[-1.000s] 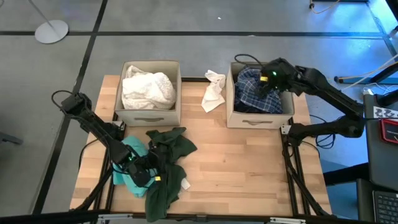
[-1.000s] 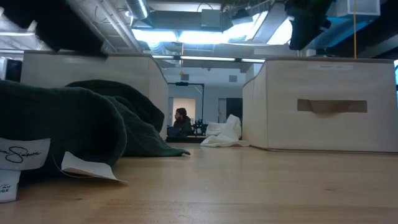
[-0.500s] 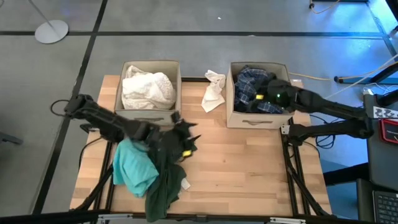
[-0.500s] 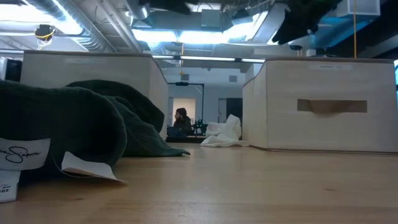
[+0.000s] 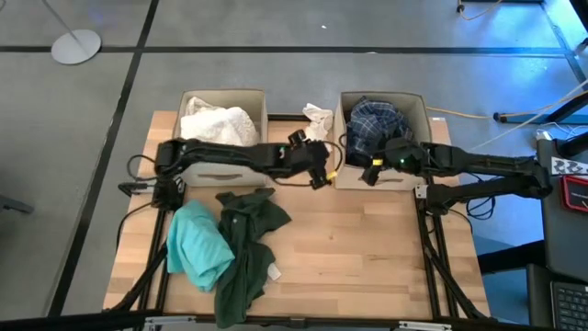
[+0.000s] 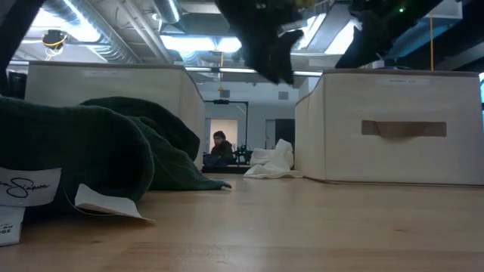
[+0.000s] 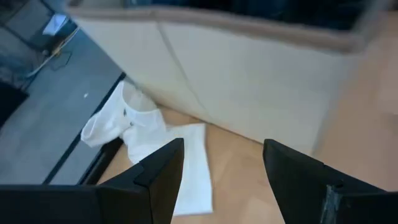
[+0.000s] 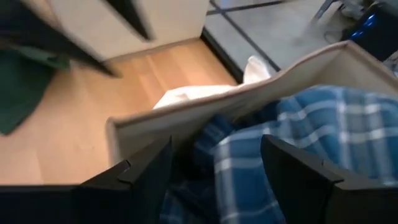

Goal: Sort clothes
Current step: Put the white shorts into the left brown bin

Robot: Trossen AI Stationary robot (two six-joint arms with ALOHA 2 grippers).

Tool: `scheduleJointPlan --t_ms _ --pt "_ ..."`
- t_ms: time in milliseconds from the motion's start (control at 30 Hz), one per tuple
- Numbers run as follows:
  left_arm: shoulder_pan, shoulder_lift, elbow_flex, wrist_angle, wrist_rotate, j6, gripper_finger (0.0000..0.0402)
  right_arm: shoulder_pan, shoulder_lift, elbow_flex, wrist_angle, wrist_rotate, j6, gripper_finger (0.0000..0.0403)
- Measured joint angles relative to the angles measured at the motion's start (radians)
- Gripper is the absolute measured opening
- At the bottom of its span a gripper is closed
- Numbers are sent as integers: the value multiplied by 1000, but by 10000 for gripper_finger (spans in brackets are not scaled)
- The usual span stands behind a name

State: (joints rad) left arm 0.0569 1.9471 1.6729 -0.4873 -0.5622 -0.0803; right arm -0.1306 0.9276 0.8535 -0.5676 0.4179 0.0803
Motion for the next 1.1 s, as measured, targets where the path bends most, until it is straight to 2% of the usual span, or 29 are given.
scheduleJointPlan --t_ms 267,433,733,967,1100 --pt "148 110 1 97 5 -17 210 76 1 -1 -26 0 26 248" --pt "220 159 2 168 79 19 210 101 1 -1 -26 16 21 248" --pt "261 252 1 256 113 81 210 100 -2 -57 14 27 21 248" --pt "283 304 1 364 141 84 210 100 -2 -85 53 34 22 248" --pt "315 331 0 382 134 34 210 100 -1 -86 55 33 20 248"
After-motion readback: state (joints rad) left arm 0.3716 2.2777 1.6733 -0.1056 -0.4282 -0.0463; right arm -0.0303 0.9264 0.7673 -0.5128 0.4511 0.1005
